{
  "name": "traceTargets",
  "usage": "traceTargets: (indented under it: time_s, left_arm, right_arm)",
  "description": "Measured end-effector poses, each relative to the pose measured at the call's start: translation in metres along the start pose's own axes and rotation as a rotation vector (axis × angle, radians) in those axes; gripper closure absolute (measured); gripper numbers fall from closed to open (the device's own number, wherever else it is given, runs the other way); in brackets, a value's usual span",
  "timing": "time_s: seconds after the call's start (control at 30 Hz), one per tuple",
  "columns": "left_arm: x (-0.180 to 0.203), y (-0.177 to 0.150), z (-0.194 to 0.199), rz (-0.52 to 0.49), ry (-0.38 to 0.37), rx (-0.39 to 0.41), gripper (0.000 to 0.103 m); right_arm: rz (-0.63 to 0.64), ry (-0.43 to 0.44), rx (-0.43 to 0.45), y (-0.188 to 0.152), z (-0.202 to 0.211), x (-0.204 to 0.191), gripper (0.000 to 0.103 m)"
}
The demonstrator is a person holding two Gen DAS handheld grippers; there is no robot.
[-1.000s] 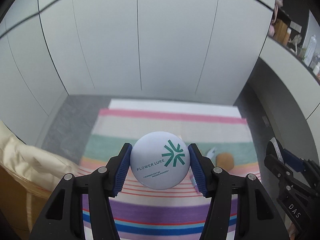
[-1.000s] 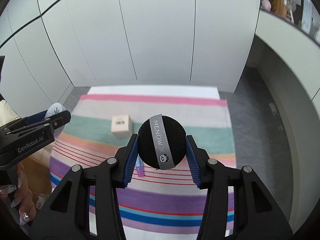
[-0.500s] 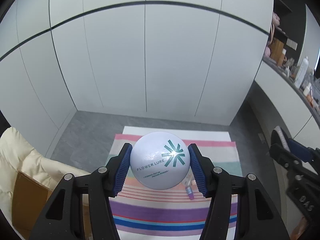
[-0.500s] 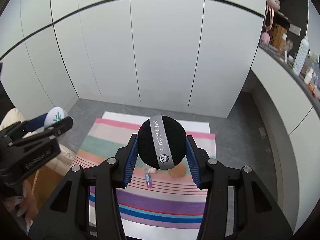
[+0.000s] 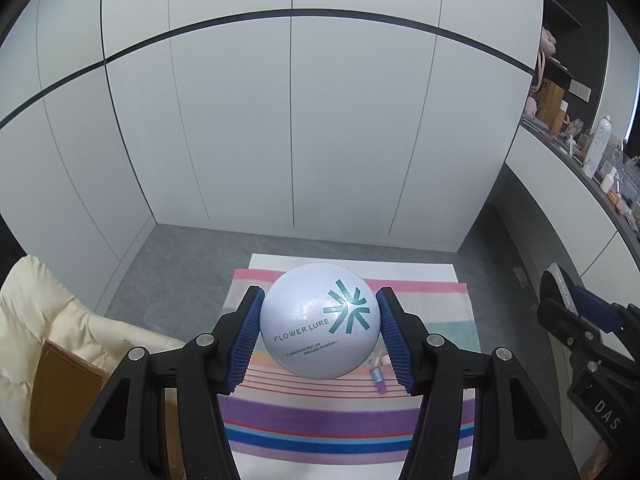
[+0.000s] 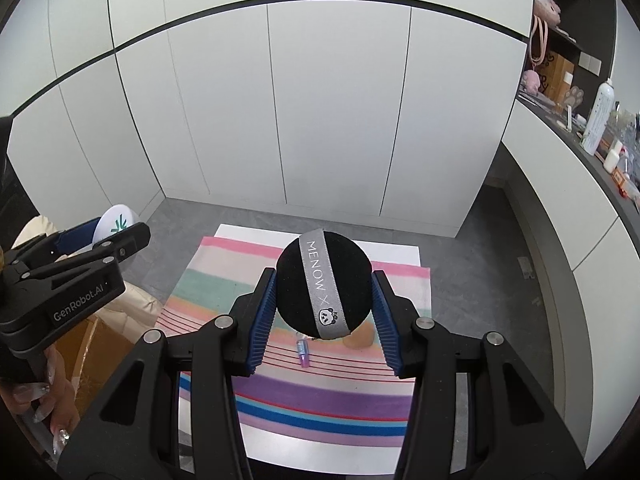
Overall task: Organize objects
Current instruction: 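Lift the white compact with the left gripper while the right gripper lifts the black puff, then carry the white compact and black puff in both grippers over the cardboard box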
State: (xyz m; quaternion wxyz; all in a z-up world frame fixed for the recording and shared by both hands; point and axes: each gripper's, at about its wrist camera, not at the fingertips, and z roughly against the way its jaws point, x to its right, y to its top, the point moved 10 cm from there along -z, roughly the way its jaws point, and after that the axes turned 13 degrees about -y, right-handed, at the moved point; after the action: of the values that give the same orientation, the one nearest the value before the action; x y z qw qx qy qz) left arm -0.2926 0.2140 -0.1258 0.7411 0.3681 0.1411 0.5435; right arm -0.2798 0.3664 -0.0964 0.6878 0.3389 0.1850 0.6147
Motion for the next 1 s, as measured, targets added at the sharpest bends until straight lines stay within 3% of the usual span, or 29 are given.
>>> traceTargets:
  time_s: [0.47,1.0]
  left_arm:
    - [0.0,-0.03,0.025,0.008,-0.019,-0.052,0.045]
    - [0.031,-0.084,0.112,-0.117,-0.036,-0.043,0.045]
  right_arm:
    - [-0.023,-0.012,0.015,-0.024,0.03,0.013,0.055]
    - [-0.075,0.041,-0.015,-0.097,0.083,0.015,0.055]
